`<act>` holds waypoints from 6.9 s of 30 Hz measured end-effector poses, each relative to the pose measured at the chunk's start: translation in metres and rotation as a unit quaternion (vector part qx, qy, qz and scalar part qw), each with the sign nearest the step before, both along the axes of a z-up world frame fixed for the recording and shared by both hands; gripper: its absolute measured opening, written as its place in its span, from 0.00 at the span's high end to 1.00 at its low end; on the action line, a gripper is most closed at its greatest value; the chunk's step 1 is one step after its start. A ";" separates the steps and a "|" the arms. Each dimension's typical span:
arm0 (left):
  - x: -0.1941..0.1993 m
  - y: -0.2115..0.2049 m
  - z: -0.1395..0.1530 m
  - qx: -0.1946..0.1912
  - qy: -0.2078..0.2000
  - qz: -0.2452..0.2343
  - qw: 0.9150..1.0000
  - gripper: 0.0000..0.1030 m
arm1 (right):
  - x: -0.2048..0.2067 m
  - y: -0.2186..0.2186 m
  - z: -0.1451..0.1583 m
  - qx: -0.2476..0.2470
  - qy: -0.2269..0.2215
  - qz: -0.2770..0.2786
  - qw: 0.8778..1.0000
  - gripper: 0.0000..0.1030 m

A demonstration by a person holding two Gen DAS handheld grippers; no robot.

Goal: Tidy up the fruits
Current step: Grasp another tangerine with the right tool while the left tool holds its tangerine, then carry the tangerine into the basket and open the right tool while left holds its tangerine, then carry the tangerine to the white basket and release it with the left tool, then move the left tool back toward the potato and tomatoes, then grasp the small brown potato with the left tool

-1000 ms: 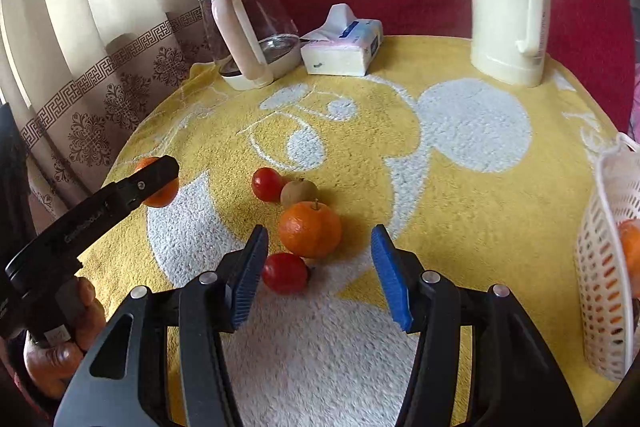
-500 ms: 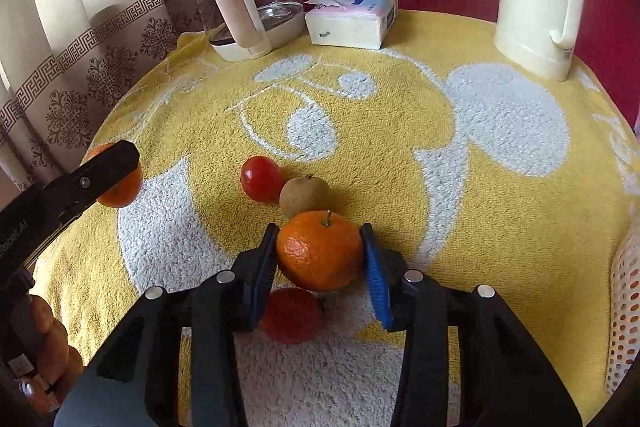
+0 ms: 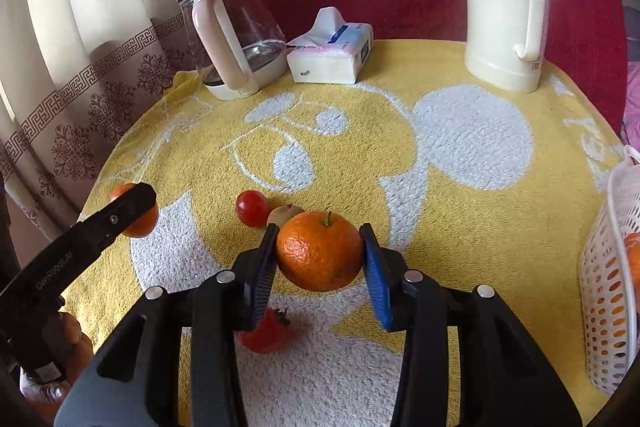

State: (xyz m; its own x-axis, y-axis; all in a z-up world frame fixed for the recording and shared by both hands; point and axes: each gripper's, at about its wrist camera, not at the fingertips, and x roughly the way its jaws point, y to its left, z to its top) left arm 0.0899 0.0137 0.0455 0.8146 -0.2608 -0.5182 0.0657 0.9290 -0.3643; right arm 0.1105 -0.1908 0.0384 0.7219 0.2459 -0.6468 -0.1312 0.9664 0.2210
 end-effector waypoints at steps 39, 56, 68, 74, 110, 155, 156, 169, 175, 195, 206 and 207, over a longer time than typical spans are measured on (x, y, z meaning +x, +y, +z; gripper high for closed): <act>-0.006 -0.022 0.001 0.020 -0.010 -0.034 0.999 0.63 | -0.060 -0.162 0.038 0.016 -0.052 -0.191 0.980 0.60; -0.006 -0.023 0.001 0.020 -0.010 -0.035 0.999 0.63 | -0.042 -0.186 0.027 0.034 -0.025 -0.216 0.975 0.56; -0.007 -0.028 0.001 0.023 -0.013 -0.044 0.999 0.63 | -0.075 -0.180 0.038 0.024 -0.054 -0.215 0.975 0.56; -0.008 -0.031 0.002 0.028 -0.016 -0.048 0.998 0.63 | -0.097 -0.183 0.040 0.032 -0.061 -0.218 0.974 0.56; -0.051 -0.194 0.035 0.031 -0.004 -0.258 0.966 0.63 | -0.197 -0.232 0.006 -0.006 -0.106 -0.254 0.961 0.50; -0.035 -0.213 0.047 0.075 -0.013 -0.217 0.973 0.17 | -0.202 -0.238 -0.001 0.029 -0.109 -0.254 0.961 0.44; -0.036 -0.207 0.046 0.086 -0.012 -0.204 0.975 0.17 | -0.203 -0.237 0.000 0.029 -0.110 -0.254 0.960 0.44; -0.032 -0.109 0.045 0.080 -0.003 -0.110 0.991 0.17 | -0.210 -0.211 0.015 0.020 -0.131 -0.221 0.966 0.44; -0.037 -0.077 0.035 0.079 0.006 -0.090 0.993 0.19 | -0.212 -0.192 0.021 0.016 -0.136 -0.198 0.971 0.44; -0.031 -0.052 -0.023 0.070 0.065 -0.101 0.990 0.50 | -0.197 -0.137 0.002 0.006 -0.096 -0.135 0.986 0.44; -0.037 -0.044 -0.030 0.070 0.072 -0.098 0.990 0.49 | -0.194 -0.136 -0.003 0.008 -0.088 -0.134 0.987 0.44; -0.039 -0.043 -0.030 0.072 0.071 -0.098 0.990 0.49 | -0.194 -0.136 -0.003 0.009 -0.088 -0.133 0.987 0.44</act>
